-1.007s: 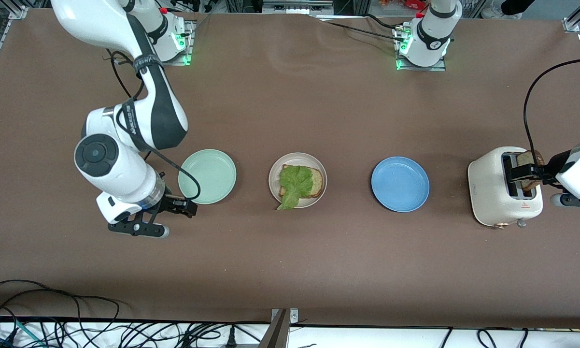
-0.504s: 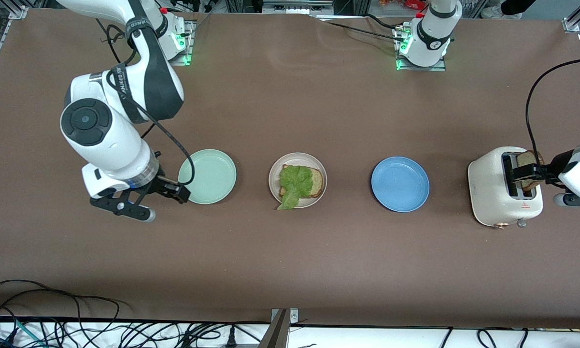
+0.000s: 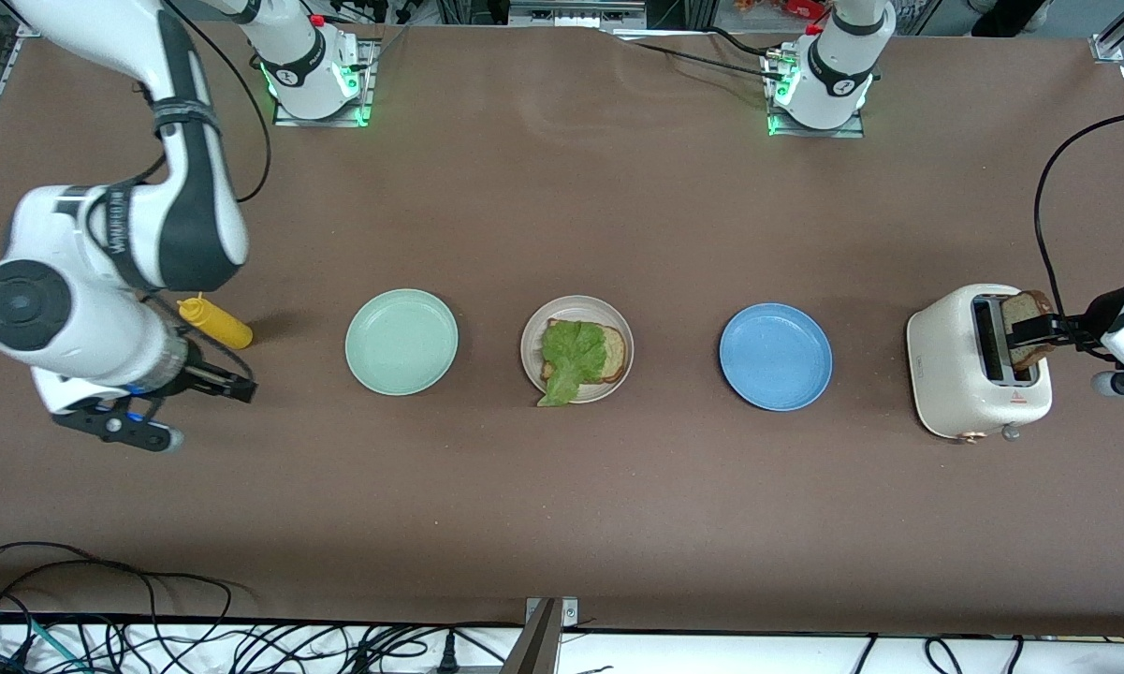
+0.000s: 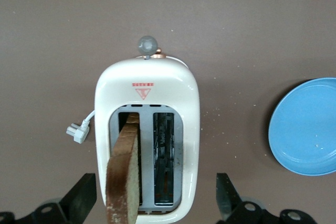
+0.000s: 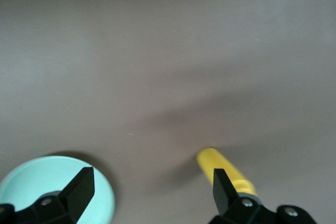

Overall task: Make sandwich on beige plate with both arms
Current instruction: 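Move the right gripper back toward the yellow mustard bottle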

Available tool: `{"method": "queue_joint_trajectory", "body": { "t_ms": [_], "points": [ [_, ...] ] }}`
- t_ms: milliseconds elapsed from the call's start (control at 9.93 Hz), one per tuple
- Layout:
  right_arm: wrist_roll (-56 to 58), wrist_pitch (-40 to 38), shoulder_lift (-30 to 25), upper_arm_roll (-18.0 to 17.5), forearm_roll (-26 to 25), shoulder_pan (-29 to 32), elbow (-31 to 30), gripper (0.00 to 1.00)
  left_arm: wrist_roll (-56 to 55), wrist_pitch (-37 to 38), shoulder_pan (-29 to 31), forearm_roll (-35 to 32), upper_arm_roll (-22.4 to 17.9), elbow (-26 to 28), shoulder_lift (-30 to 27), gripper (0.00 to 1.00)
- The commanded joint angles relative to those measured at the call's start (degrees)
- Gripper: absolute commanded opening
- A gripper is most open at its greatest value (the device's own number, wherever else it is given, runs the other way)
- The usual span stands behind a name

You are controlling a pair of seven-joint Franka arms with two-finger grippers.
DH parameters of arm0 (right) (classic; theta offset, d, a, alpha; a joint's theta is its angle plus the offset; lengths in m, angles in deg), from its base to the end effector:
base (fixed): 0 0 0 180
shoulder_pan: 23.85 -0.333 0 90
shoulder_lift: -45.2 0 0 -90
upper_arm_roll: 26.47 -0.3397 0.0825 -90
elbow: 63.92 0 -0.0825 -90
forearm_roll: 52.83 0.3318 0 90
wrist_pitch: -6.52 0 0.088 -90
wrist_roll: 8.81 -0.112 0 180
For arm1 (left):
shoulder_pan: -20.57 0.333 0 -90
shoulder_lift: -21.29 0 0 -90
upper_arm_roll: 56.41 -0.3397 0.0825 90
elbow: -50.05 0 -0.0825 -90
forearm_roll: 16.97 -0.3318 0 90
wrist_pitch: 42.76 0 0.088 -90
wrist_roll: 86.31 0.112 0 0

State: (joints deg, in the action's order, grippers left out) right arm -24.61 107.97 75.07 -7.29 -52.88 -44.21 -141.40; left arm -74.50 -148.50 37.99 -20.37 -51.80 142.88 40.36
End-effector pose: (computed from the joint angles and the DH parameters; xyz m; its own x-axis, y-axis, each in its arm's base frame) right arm 0.6525 0.0618 0.4601 0.9749 -0.2204 -0.0299 -0.2117 -0.9607 0.1794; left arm 0.5855 0.1444 0.4597 0.9939 0.0017 -0.1099 0.0010 -1.0000 -0.0065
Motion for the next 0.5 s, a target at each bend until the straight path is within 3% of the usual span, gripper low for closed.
{"method": "queue_joint_trajectory", "body": {
  "t_ms": [0,201,403],
  "points": [
    [10.7,-2.0,-4.0,1.4,1.6,1.7,-1.9,1.00,0.9,1.0,1.1,-2.0,0.5,0.2,-0.7,1.00],
    [19.1,-2.2,-4.4,3.3,6.4,3.7,-2.2,1.00,1.0,-1.5,2.2,-2.0,0.6,2.7,-1.8,1.00],
    [30.9,-2.1,-6.6,6.3,13.1,5.2,-6.6,1.00,1.0,-8.0,2.9,-2.0,0.6,9.9,-4.9,1.00]
  ]
}}
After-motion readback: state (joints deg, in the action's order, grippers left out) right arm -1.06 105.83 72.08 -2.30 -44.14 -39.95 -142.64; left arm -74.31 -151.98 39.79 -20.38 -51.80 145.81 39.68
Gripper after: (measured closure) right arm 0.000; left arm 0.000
